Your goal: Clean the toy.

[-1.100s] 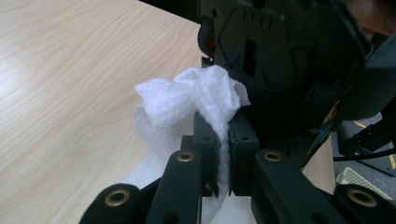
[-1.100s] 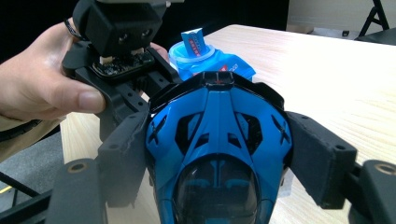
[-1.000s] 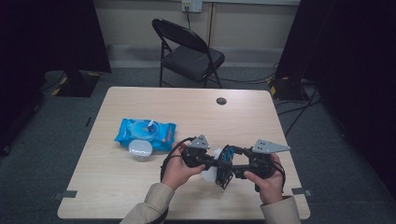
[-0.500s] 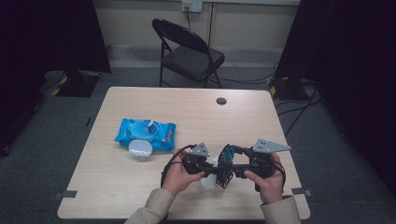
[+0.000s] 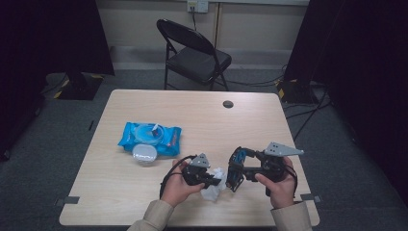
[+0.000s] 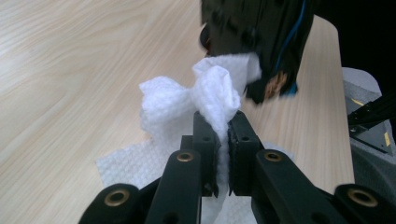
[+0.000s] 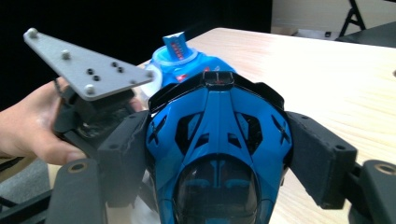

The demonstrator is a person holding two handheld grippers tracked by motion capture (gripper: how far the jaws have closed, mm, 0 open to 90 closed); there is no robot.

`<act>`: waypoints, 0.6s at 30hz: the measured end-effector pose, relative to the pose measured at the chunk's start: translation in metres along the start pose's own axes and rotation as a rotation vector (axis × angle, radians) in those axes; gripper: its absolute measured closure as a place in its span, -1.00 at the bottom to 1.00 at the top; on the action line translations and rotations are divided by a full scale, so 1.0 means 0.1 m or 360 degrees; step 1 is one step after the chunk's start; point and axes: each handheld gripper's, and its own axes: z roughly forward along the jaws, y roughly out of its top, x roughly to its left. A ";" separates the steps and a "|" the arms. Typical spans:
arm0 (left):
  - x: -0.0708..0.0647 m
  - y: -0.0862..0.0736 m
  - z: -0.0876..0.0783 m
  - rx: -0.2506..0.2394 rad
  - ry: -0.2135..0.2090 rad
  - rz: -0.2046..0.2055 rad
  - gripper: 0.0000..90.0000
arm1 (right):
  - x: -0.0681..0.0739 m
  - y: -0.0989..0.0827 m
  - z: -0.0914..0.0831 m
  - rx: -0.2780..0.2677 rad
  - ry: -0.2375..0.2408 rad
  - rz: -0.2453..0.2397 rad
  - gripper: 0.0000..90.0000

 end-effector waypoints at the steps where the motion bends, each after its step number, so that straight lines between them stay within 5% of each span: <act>1: 0.01 -0.02 -0.03 -0.0005 0.0010 -0.0007 0.87 | -0.02 0.00 -0.02 0.0000 -0.0011 0.0003 -0.41; 12: 0.18 -0.18 -0.32 -0.0025 0.0137 -0.0072 0.87 | -0.23 -0.07 -0.16 0.0043 -0.0135 0.0023 -0.41; 18: 0.21 -0.25 -0.37 -0.0044 0.0139 -0.0089 0.86 | -0.35 -0.09 -0.23 0.0072 -0.0189 0.0038 -0.41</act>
